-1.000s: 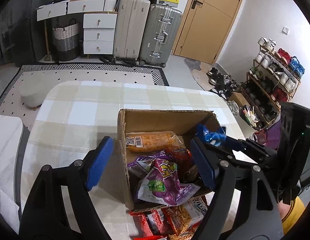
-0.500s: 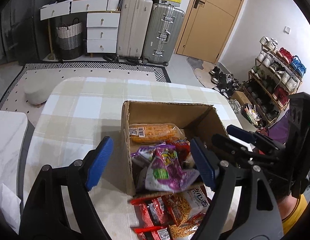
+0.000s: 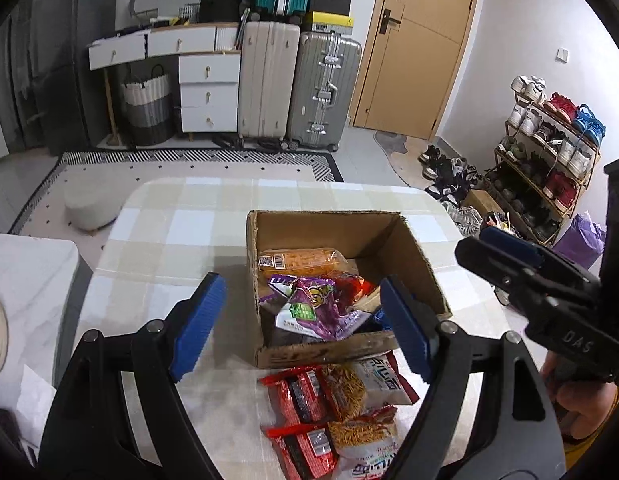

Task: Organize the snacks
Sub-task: 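Withdraw both grippers from the box toward the remaining snack bags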

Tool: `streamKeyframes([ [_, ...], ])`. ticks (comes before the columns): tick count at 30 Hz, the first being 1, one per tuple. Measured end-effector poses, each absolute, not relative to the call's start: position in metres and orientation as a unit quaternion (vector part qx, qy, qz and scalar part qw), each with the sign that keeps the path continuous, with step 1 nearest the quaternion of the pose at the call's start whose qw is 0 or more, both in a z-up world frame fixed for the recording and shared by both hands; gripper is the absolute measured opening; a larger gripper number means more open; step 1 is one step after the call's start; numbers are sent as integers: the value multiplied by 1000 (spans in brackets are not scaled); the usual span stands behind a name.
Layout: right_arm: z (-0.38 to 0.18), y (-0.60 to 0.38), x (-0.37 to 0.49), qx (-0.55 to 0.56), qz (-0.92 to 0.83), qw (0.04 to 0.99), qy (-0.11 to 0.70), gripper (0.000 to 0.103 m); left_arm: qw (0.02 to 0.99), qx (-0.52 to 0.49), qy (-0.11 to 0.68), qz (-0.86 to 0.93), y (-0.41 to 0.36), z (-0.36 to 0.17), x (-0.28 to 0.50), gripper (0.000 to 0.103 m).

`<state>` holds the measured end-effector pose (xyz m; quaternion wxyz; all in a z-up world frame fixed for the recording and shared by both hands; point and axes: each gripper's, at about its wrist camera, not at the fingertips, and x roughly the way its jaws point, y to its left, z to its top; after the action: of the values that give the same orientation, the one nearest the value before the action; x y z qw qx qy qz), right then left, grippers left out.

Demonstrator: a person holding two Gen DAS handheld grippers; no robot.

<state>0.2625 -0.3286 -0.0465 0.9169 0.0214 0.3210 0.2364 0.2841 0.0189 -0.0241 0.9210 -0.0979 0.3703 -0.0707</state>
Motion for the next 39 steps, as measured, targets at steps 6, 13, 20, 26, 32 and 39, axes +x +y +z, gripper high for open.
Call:
streamKeyframes([
  [6,-7,-328,217,19,253,927,278,68,931,-94,347,-59,19,6,244,81],
  [13,32,-326,150,15,272,936,224,81,941,-91,323,-53,18,39,188,83],
  [20,56,-332,85,19,279,943,179,92,952,-92,290,-40,23,64,121,86],
  [26,60,-338,39,33,272,950,150,98,956,-109,269,-40,34,69,65,87],
  [32,34,-353,-14,61,251,960,112,102,961,-118,248,-32,49,62,16,102],
  [39,-17,-355,-32,58,252,956,139,102,968,-105,227,-22,47,23,-21,102],
])
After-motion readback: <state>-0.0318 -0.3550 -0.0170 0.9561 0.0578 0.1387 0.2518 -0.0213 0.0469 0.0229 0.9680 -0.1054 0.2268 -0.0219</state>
